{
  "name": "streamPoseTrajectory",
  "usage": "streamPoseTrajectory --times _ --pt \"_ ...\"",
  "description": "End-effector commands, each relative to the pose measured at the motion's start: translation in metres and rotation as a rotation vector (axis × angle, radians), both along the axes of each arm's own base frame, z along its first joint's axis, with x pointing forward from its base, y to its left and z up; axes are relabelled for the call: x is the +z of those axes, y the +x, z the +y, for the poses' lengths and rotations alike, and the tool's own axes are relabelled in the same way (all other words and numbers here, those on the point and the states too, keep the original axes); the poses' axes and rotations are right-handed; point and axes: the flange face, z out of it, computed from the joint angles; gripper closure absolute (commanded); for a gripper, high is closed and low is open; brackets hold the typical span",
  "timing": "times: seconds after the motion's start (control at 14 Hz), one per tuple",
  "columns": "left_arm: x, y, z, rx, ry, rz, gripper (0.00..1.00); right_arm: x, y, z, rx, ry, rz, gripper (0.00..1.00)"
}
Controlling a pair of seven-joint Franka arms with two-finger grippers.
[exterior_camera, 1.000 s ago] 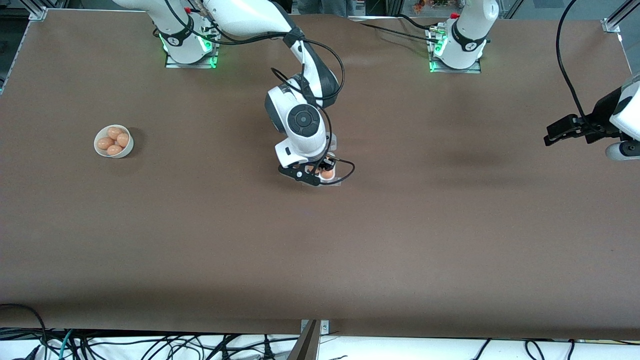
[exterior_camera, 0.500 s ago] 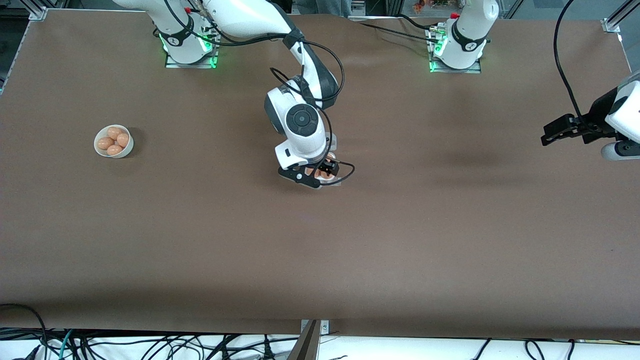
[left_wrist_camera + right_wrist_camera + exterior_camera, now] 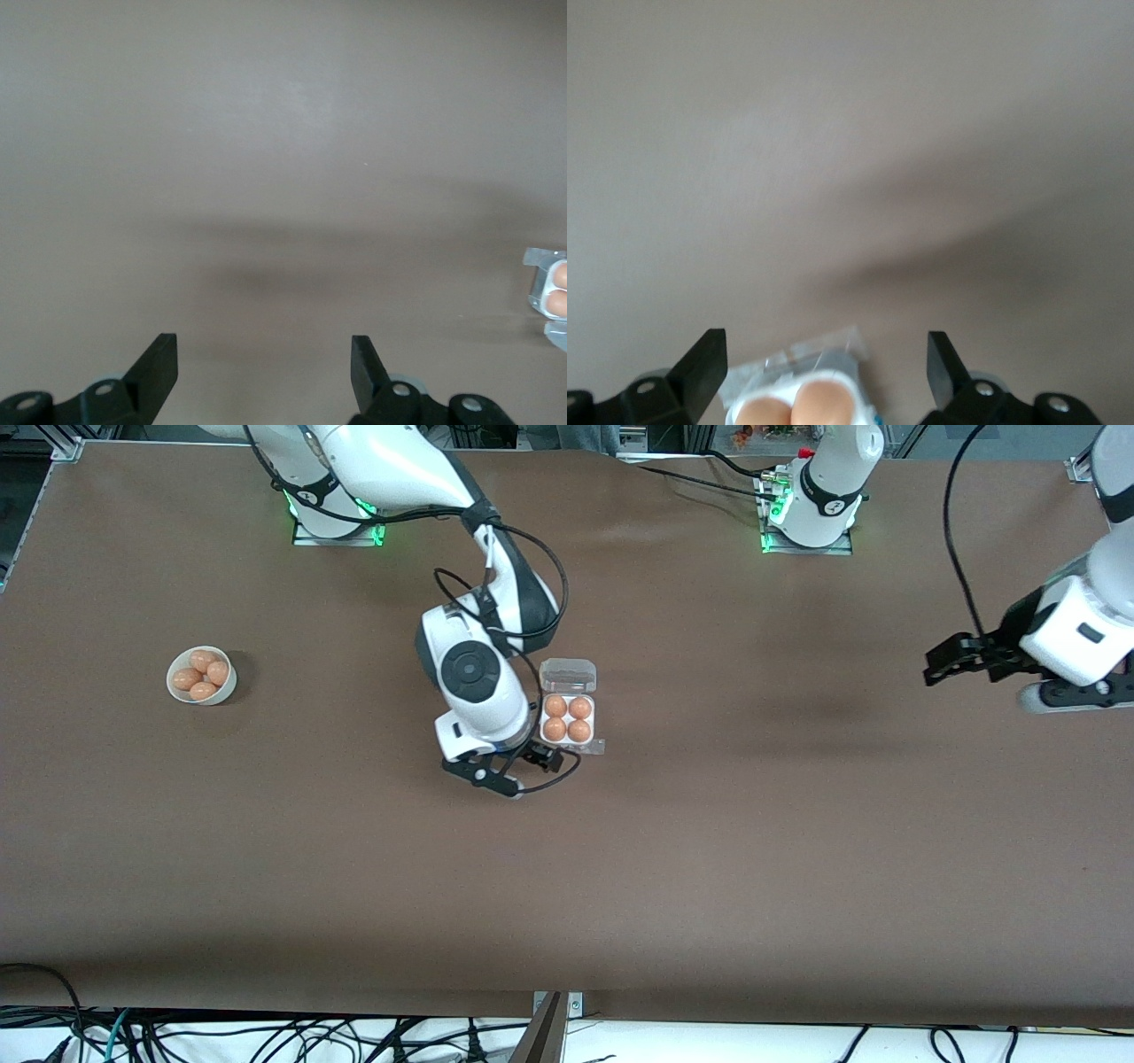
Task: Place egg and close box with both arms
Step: 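Withdraw the right gripper while the left gripper reaches toward the box lid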
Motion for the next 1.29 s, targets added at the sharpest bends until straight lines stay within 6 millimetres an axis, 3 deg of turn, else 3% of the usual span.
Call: streamPoseTrajectory --times 0.0,0.07,0.21,0.43,0.5,0.57,0.71,0.93,1.07,1.21 --pt "-0.005 0.001 -0.043 0.024 -0.031 0.028 0.27 0.030 0.014 -0.026 0.057 -0.034 -0.042 0.00" --pt "-0.011 0.000 -0.060 0.032 -0.045 0.050 0.41 0.038 0.022 -0.039 0.149 -0.036 -0.053 0.00" --pt "-0.019 -0.004 -0.082 0.076 -0.108 0.106 0.59 0.051 0.036 -0.079 0.192 -0.049 -0.013 0.00" --pt "-0.036 -0.009 -0.129 0.112 -0.196 0.187 0.70 0.092 0.049 -0.159 0.139 0.006 0.042 0.00" --pt "-0.043 -0.012 -0.148 0.094 -0.218 0.215 0.73 0.109 0.048 -0.188 0.207 0.001 0.048 0.00" --pt "-0.052 -0.017 -0.169 0.074 -0.224 0.242 0.85 0.127 0.045 -0.213 0.289 -0.021 0.043 0.00" --pt "-0.073 -0.029 -0.214 0.058 -0.201 0.295 0.96 0.167 0.031 -0.252 0.353 -0.063 0.039 0.00" --pt "-0.109 -0.045 -0.264 0.009 -0.172 0.369 1.00 0.224 0.010 -0.300 0.335 -0.111 0.026 0.00" --pt "-0.133 -0.054 -0.289 -0.025 -0.173 0.422 1.00 0.273 -0.012 -0.338 0.282 -0.106 -0.039 0.00" --pt "-0.154 -0.060 -0.317 -0.039 -0.220 0.492 1.00 0.319 -0.037 -0.359 0.251 -0.110 -0.073 0.00"
